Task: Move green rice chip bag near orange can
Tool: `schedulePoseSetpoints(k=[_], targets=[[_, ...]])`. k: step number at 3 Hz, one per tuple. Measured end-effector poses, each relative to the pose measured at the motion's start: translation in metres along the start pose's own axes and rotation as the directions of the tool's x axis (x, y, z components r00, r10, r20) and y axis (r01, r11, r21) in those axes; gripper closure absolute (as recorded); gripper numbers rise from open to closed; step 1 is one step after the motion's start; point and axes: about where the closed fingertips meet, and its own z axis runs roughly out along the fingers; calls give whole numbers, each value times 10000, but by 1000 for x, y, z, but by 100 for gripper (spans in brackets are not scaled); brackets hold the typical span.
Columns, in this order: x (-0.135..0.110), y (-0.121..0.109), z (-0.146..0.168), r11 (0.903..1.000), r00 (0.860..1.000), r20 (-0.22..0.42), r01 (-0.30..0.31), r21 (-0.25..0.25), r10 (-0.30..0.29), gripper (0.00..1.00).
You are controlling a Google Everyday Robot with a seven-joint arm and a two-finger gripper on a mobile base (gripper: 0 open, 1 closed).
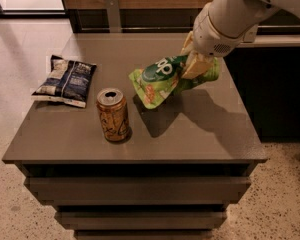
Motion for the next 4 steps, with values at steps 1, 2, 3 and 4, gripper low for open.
schedulePoseSetpoints(k=[1,2,3,4], targets=[[-2,14,-1,10000,10000,-59,-63,-58,63,100],[-11,24,-1,10000,10000,25,-44,-77,44,100],[-21,31,-1,9999,10000,47,26,-140,-25,95],[-21,37,0,9997,10000,-62,-56,-256,54,77]])
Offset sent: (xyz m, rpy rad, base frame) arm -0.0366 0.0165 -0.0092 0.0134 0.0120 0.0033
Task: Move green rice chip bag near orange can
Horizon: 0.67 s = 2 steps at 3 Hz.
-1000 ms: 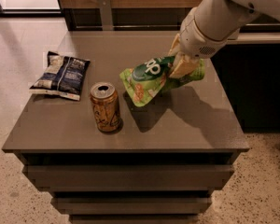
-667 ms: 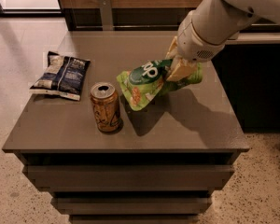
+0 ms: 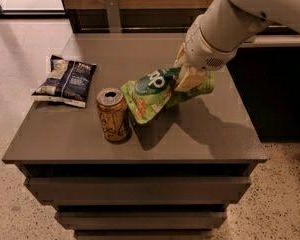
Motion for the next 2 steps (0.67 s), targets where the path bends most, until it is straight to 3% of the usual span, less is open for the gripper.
schedulePoseSetpoints(k=[2], targets=[[-1,5,1,9999,9999,-45,-94,-135,94,31]])
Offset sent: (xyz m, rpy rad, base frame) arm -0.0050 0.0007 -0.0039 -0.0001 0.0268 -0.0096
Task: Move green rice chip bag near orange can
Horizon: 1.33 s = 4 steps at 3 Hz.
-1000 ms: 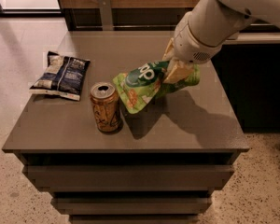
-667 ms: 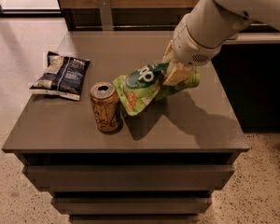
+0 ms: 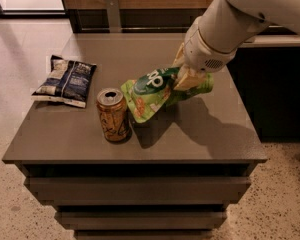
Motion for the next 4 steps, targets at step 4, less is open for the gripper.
schedulePoseSetpoints(k=[4], targets=[[-1,-2,-2,9989,9999,106,3,-469,2,0]])
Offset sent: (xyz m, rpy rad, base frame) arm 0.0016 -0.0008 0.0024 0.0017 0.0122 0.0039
